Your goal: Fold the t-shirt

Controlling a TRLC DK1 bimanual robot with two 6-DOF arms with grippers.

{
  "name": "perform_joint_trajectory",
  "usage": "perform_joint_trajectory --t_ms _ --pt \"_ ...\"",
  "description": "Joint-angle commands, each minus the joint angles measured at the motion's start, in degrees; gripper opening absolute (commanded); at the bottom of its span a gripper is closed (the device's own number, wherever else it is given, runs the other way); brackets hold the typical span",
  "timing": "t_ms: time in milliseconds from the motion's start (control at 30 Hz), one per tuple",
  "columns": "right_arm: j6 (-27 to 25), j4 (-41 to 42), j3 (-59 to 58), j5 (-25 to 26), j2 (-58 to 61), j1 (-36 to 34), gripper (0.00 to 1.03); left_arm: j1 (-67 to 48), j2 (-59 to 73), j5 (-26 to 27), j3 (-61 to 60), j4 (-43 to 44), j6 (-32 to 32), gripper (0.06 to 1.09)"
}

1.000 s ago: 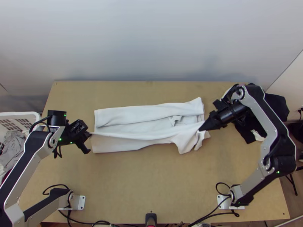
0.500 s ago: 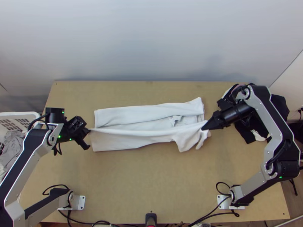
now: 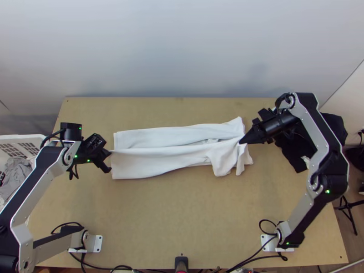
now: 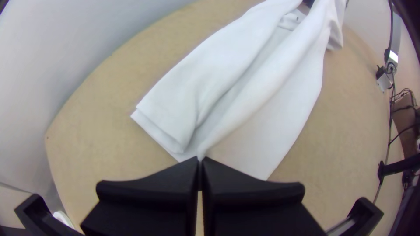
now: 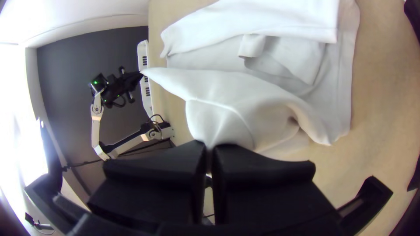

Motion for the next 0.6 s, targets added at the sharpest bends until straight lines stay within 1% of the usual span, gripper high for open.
perform_joint_trajectory --t_ms 0,100,200,300,367,433,500,567 --pt "-0.11 -2.94 2.67 -0.42 3.57 1.27 0.03 -0.70 0.31 0.09 -0.33 0.44 -0.62 0.10" --pt "-0.64 -3.38 -1.99 -0.33 0.58 1.97 0.03 -1.32 -2.94 0.79 -0.51 -3.87 0.52 0.10" --pt "-2.31 -4.43 -5.51 -0.15 -3.55 1.97 0.03 -2.81 -8.65 2.02 -1.39 -8.61 2.10 0.10" --pt "-3.19 -4.52 -6.56 -0.50 -9.09 1.62 0.03 -5.01 -15.60 2.02 -1.12 -13.01 2.37 0.10" --pt "-3.71 -4.52 -5.24 -1.03 -14.01 1.53 0.03 -5.62 -19.73 2.20 -0.07 -16.08 1.58 0.10" --pt "-2.48 -4.52 -2.52 -1.38 -18.32 1.62 0.03 -5.80 -23.86 2.20 0.90 -18.02 0.17 0.10" --pt "0.24 -4.52 0.64 -1.65 -22.19 1.70 0.03 -5.80 -26.67 2.37 2.39 -20.48 -1.15 0.10" --pt "1.65 -3.99 3.46 -1.65 -26.32 1.79 0.03 -5.80 -29.22 2.81 3.62 -22.15 -3.26 0.10"
